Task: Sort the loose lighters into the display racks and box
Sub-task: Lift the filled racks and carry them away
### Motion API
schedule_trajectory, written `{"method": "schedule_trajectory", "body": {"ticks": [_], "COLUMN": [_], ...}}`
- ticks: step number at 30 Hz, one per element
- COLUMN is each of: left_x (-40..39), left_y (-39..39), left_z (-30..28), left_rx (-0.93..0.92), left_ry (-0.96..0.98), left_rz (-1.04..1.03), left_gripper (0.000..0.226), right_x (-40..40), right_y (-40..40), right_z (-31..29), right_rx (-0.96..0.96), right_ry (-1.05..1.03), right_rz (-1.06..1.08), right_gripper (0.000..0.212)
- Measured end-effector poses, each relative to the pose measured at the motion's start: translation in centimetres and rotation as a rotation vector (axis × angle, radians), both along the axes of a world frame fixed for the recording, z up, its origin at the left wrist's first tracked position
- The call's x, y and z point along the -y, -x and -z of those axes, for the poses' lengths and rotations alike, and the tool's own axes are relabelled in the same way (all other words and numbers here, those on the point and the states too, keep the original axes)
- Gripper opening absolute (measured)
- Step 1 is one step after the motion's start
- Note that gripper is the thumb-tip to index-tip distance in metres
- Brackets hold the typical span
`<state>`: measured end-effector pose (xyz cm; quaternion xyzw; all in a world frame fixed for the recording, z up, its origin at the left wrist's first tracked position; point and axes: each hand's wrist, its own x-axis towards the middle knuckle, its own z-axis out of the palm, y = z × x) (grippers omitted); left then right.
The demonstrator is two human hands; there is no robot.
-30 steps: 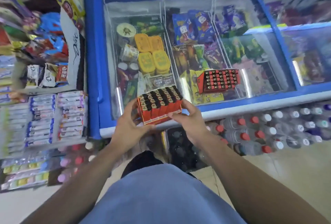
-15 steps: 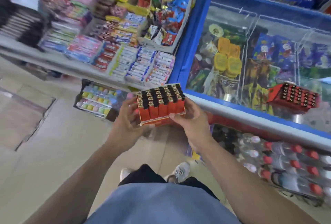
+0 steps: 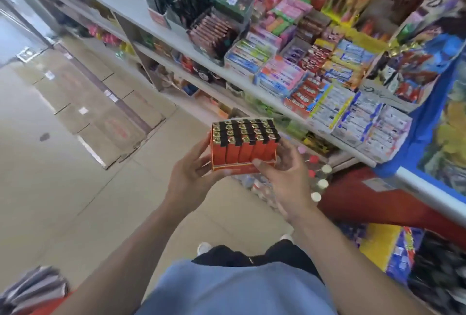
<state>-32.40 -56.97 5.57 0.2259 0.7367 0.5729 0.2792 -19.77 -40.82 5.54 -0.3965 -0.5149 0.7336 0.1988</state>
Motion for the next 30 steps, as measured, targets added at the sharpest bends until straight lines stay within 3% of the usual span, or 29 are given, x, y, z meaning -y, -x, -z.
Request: {"method": "schedule_trajectory", "body": {"ticks": [7, 19, 30], "left_x": [1.3, -4.3, -15.6], "left_y": [12.7, 37.0, 59.9], "left_z": [-0.4, -2.9, -5.0], "left_rx": [-0.015, -0.085, -0.155], "left_ry": [-0.057, -0.028, -0.07], "left_rz": [-0.033, 0.006, 0.347], "left_gripper": [0.076, 0.077, 0.082], "right_x": [1.2, -4.7, -10.7], "right_y": [13.2, 37.1, 54.4], "right_z": [-0.6, -2.6, -4.3], "right_rx": [0.021, -0.027, -0.031], "right_ry": [-0.08, -0.127, -0.182], "right_rz": [-0.019, -0.095, 0.222], "right_gripper": [0.063, 0.063, 0.065]}}
